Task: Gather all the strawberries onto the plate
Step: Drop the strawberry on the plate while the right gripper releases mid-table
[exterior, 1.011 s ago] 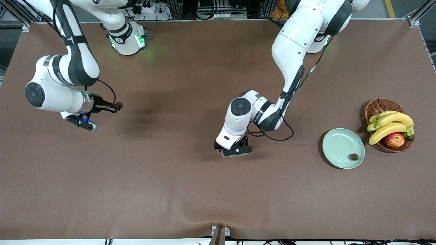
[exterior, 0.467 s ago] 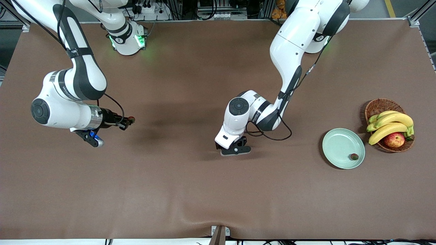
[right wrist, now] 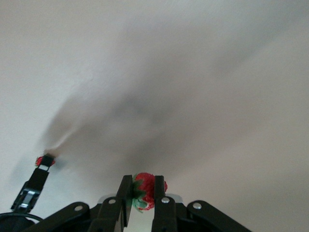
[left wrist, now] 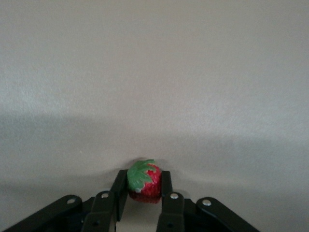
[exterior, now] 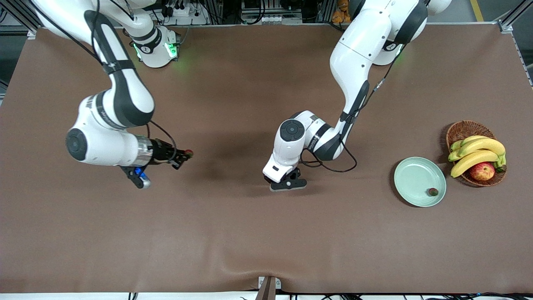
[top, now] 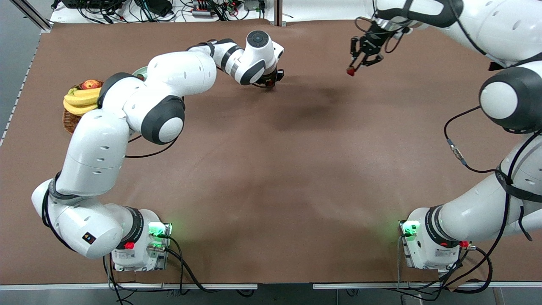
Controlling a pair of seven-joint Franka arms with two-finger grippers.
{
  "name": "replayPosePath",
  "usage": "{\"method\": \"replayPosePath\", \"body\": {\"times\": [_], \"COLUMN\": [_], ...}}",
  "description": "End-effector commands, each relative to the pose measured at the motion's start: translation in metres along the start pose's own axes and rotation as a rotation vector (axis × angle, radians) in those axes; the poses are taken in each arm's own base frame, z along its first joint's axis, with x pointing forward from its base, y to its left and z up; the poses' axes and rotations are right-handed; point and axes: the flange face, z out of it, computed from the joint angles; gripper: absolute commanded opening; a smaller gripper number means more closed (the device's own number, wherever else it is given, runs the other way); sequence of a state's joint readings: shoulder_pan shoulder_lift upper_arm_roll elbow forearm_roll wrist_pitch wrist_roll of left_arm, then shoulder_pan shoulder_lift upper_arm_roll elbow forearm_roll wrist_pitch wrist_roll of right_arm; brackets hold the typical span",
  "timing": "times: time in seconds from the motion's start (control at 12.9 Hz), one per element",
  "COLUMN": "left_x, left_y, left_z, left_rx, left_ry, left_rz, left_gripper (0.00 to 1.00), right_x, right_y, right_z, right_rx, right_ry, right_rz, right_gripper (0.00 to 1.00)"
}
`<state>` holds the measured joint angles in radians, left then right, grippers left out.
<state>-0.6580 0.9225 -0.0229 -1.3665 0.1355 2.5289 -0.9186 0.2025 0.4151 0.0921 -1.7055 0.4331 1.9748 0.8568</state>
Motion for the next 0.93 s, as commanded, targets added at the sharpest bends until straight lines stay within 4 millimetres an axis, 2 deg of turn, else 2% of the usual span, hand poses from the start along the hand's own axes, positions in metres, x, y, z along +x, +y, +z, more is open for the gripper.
{"method": "replayPosePath", "body": {"times": [0.0, 0.16, 0.23, 0.39, 0.47, 0.54, 0.62, 0.78, 0.86], "left_x": [0.058, 0.117, 0.144, 0.177, 0.183, 0.184, 0.182, 0.164, 0.155], "left_y": [-0.025, -0.094, -0.136, -0.225, -0.269, -0.315, -0.35, -0.424, -0.449], "left_z": [-0.057, -0.093, -0.103, -0.116, -0.114, -0.108, -0.108, -0.109, -0.104], "left_rx": [-0.007, 0.07, 0.102, 0.155, 0.181, 0.21, 0.229, 0.263, 0.272], "left_ry": [0.069, 0.048, 0.043, 0.026, 0.005, -0.026, -0.05, -0.12, -0.153], "left_rz": [-0.089, -0.206, -0.263, -0.359, -0.377, -0.377, -0.37, -0.361, -0.349], "left_gripper": [0.0, 0.0, 0.0, 0.0, 0.0, 0.0, 0.0, 0.0, 0.0], "right_x": [-0.02, -0.035, -0.052, -0.081, -0.098, -0.107, -0.116, -0.137, -0.149], "right_y": [-0.045, -0.065, -0.078, -0.104, -0.113, -0.119, -0.124, -0.134, -0.139], "right_z": [0.03, 0.061, 0.082, 0.12, 0.138, 0.158, 0.177, 0.214, 0.229], "right_rx": [0.049, 0.075, 0.103, 0.14, 0.154, 0.176, 0.2, 0.234, 0.241], "right_ry": [-0.001, 0.014, 0.015, 0.029, 0.038, 0.053, 0.065, 0.082, 0.083], "right_rz": [0.091, 0.133, 0.169, 0.222, 0.232, 0.246, 0.26, 0.279, 0.275], "right_gripper": [0.0, 0.0, 0.0, 0.0, 0.0, 0.0, 0.0, 0.0, 0.0]}}
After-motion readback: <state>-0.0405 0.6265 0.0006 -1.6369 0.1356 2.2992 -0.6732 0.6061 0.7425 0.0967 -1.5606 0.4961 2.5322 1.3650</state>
